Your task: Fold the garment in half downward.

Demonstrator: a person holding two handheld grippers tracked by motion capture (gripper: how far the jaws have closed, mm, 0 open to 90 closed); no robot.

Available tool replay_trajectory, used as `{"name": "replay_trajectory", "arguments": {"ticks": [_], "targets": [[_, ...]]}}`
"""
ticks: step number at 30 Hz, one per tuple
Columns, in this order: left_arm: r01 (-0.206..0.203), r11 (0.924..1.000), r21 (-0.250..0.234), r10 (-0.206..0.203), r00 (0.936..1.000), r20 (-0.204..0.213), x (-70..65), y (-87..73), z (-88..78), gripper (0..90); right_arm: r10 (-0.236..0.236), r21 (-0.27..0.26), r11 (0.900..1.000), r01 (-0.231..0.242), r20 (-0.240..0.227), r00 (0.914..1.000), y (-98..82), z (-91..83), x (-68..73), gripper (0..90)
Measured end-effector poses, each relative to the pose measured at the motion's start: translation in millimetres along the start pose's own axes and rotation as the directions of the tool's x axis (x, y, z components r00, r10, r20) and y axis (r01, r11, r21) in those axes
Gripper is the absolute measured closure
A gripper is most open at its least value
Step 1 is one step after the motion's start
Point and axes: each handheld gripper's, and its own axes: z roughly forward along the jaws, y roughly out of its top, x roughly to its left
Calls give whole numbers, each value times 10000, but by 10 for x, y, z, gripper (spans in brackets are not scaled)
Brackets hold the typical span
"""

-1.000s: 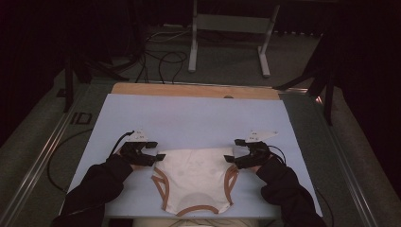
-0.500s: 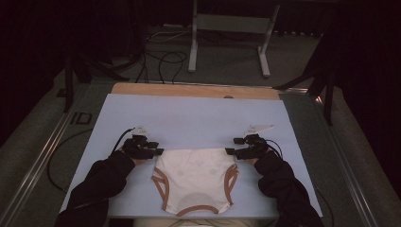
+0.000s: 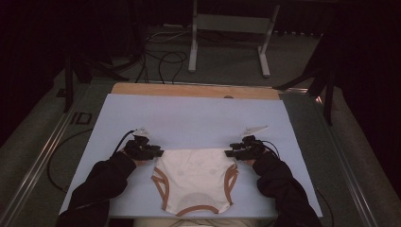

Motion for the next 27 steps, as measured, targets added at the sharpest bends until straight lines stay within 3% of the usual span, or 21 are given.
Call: {"name": "replay_trajectory", "arguments": {"ticks": [4,5,7,17,20,27], "targets": [[152,9998,134,-152,9999,12,-5,2,0,822,-69,131,9999,69,15,10000,-9,13,15,648],[185,9996,201,-188,9997,144,-12,4,7,850,-56,174,9998,54,148,9999,-5,12,13,759],[174,9996,239,-177,9998,121,-21,9,5,870,-174,224,9996,170,164,9997,1,3,15,843],[39,9997,-260,-45,9997,-229,-14,82,-17,885,-487,67,9988,485,431,9979,74,-54,31,874],[40,9989,-457,-60,9991,-427,6,136,-12,885,-320,-31,9995,322,498,9982,92,-66,0,875],[-30,9987,-511,7,9990,-450,65,244,29,884,-118,-217,9997,134,714,9974,148,-61,-83,874]]}}
